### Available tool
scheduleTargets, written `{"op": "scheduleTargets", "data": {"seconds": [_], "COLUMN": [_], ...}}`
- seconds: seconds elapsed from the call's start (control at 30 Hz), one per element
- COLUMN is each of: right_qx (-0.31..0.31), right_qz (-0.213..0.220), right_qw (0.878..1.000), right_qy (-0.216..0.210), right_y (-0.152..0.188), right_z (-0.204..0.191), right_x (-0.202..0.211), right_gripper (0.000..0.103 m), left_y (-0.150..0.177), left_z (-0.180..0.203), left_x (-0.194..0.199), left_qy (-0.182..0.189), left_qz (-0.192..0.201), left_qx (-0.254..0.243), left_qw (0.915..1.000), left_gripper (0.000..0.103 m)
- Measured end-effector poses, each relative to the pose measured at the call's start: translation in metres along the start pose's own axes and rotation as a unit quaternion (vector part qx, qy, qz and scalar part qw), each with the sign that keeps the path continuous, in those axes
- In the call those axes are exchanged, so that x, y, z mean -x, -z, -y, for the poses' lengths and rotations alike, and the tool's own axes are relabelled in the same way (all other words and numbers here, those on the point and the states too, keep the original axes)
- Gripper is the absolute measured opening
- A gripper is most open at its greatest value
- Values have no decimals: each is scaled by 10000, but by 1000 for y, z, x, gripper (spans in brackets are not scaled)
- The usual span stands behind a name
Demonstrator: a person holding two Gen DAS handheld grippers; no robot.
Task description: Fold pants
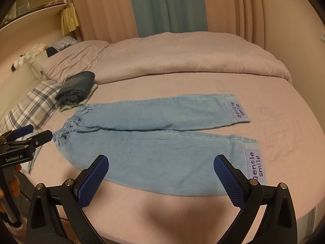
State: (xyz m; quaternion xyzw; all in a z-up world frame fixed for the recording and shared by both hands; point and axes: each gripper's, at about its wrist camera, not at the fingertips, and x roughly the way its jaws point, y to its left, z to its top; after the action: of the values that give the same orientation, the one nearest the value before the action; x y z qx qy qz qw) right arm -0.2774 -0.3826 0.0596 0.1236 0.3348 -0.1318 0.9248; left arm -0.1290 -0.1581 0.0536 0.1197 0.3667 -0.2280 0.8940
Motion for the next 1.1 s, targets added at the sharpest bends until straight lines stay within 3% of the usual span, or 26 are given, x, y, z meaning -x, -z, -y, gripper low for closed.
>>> {"op": "scheduleTargets", "data": {"seconds": [0.87, 1.0, 1.1], "right_qx": [-196, -99, 259], "right_qz": [-140, -107, -113], "right_qw": [9997, 9998, 9990], "right_qy": [-65, -103, -346], "right_y": [-5, -2, 8], "right_z": [3, 0, -16], "right_x": [-2, -6, -21], "right_gripper": [103, 103, 103], "left_y": [-1, 4, 16], "left_z": [7, -6, -36], "left_x": [-8, -18, -37], "left_qy": [163, 554, 676], "left_qz": [-79, -65, -51], "left_qx": [-86, 272, 1000], "left_qw": [9998, 9981, 9927], "left_gripper": [103, 103, 102]}}
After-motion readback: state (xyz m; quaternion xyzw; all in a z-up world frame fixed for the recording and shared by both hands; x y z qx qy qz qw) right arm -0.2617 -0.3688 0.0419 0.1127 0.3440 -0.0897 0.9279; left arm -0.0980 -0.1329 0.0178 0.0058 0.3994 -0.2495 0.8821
